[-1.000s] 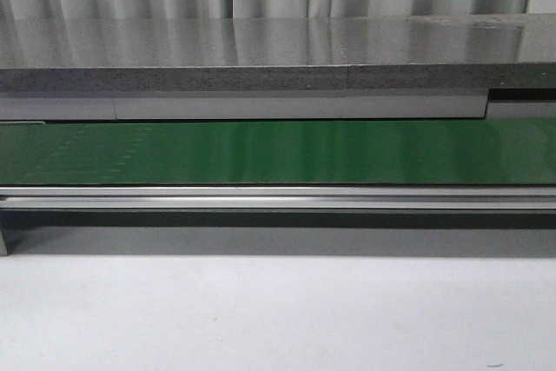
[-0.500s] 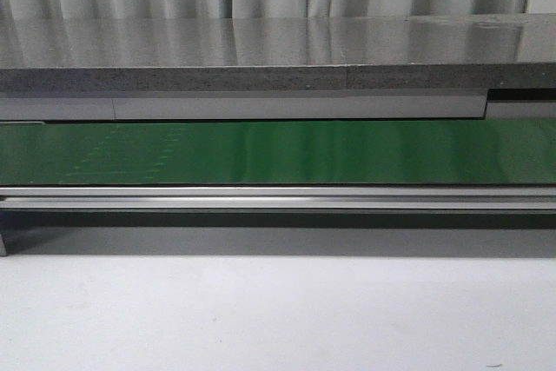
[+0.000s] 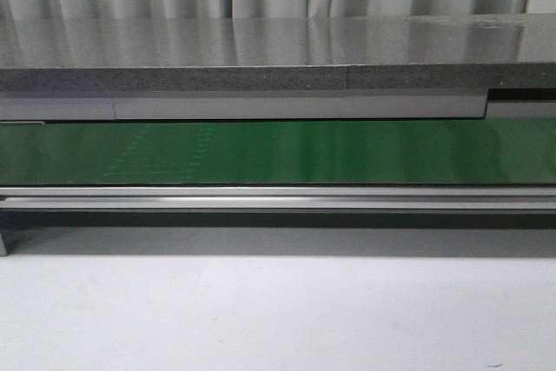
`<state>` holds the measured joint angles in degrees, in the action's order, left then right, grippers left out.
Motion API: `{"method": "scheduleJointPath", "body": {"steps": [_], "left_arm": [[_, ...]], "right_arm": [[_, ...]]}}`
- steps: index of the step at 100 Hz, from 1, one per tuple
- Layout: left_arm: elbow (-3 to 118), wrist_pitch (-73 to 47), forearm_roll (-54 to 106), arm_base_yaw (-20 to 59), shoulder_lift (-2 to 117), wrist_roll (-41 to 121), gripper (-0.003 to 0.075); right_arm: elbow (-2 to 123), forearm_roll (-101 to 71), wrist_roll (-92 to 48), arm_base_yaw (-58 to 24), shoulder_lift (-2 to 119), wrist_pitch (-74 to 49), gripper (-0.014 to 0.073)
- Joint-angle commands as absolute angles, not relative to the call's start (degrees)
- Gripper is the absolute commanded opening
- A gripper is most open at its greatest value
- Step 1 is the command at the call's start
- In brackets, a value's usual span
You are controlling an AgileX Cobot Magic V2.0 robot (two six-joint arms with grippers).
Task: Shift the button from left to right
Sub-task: 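Move the left gripper toward the yellow-capped push button in the blue tray, then lower the left gripper and close it around the push button body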
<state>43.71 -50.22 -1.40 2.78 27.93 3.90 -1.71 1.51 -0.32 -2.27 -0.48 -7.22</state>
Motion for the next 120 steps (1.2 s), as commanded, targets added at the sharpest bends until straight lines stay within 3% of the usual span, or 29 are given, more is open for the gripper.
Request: {"method": "scheduleJointPath", "body": {"steps": [1,55,64,81,89,120], "left_arm": [[47.9,-51.6,-0.7,3.2,32.1,3.5,0.0005],[48.8,-55.2,-0.9,3.2,39.8,4.2,0.0016],[48.8,-55.5,-0.8,3.2,39.8,5.0,0.0109],[48.8,-55.5,-0.8,3.2,39.8,5.0,0.0509],[48.8,-54.6,-1.1,3.2,39.8,5.0,0.0627],[50.3,-54.4,-5.4,2.9,40.3,2.9,0.0645]], "right_arm": [[-1.7,1.9,-0.4,-2.3,-1.5,-2.4,-0.0068],[-1.7,1.9,-0.4,-2.3,-1.5,-2.4,-0.0068],[-1.7,1.9,-0.4,-2.3,-1.5,-2.4,-0.0068],[-1.7,1.9,-0.4,-2.3,-1.5,-2.4,-0.0068],[-1.7,1.9,-0.4,-2.3,-1.5,-2.4,-0.0068],[-1.7,1.9,-0.4,-2.3,-1.5,-2.4,-0.0068]]}}
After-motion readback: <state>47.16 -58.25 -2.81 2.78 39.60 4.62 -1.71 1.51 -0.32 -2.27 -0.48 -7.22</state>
